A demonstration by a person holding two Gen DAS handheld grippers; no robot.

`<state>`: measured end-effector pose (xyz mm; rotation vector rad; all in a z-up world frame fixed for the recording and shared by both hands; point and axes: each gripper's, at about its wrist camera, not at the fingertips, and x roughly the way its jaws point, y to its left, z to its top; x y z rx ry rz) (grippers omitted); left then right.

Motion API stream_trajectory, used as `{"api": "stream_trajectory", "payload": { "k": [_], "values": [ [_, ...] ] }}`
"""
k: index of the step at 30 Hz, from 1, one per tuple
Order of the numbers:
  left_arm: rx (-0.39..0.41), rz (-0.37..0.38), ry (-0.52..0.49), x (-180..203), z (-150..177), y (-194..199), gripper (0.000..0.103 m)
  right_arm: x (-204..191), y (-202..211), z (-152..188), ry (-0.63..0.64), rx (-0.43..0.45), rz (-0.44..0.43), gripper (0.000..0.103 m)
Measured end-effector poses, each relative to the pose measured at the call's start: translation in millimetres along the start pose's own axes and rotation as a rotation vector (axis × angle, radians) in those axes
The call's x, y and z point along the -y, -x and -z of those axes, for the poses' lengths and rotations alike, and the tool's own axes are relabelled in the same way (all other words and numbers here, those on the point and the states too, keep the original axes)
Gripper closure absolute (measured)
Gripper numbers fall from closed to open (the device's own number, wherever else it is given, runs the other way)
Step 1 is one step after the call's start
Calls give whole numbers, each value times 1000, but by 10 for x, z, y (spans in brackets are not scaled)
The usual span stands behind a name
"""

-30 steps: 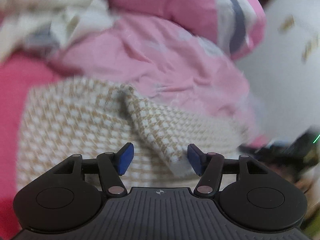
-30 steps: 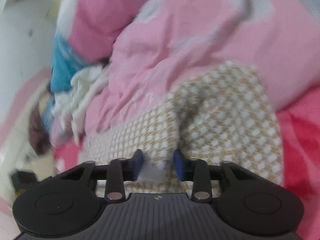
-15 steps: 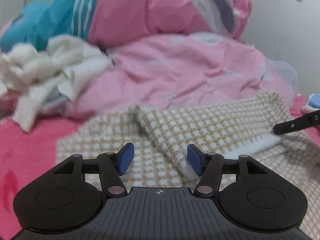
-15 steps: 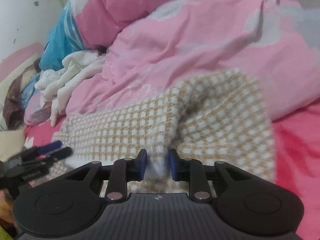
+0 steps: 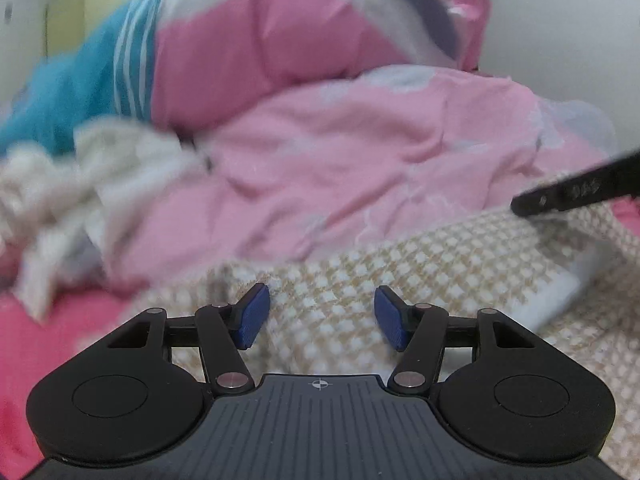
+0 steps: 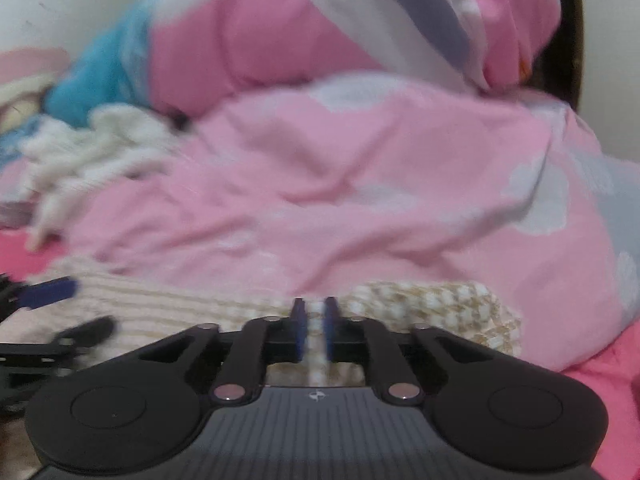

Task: Fold clothes
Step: 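Hold the folded hem with the right gripper while the left gripper hovers above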

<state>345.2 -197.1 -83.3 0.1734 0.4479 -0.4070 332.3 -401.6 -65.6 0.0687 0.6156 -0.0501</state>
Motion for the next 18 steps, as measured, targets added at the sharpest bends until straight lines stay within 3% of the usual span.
{"api": "stream_trajectory", "payload": {
  "k": [6, 8, 11, 14, 16, 18],
  "values": [
    [30, 68, 70, -185, -44, 147, 44, 119, -95, -21, -105, 3, -12, 103],
    [41, 89, 90, -242, -67, 209, 44, 180, 75, -69, -160, 10, -64, 103],
    [61, 112, 104, -314, -112, 291, 43, 166, 408, -70, -110, 41, -149, 103],
    [32, 30, 36, -314, -199, 167, 44, 129, 500, 32, -72, 29, -190, 103],
    [-24, -17, 40, -379, -211, -19, 45, 128, 474, 123, -82, 14, -204, 103],
    [-77, -41, 65, -469, -208, -199, 39, 127, 448, 214, -92, -1, -218, 103]
  ]
}}
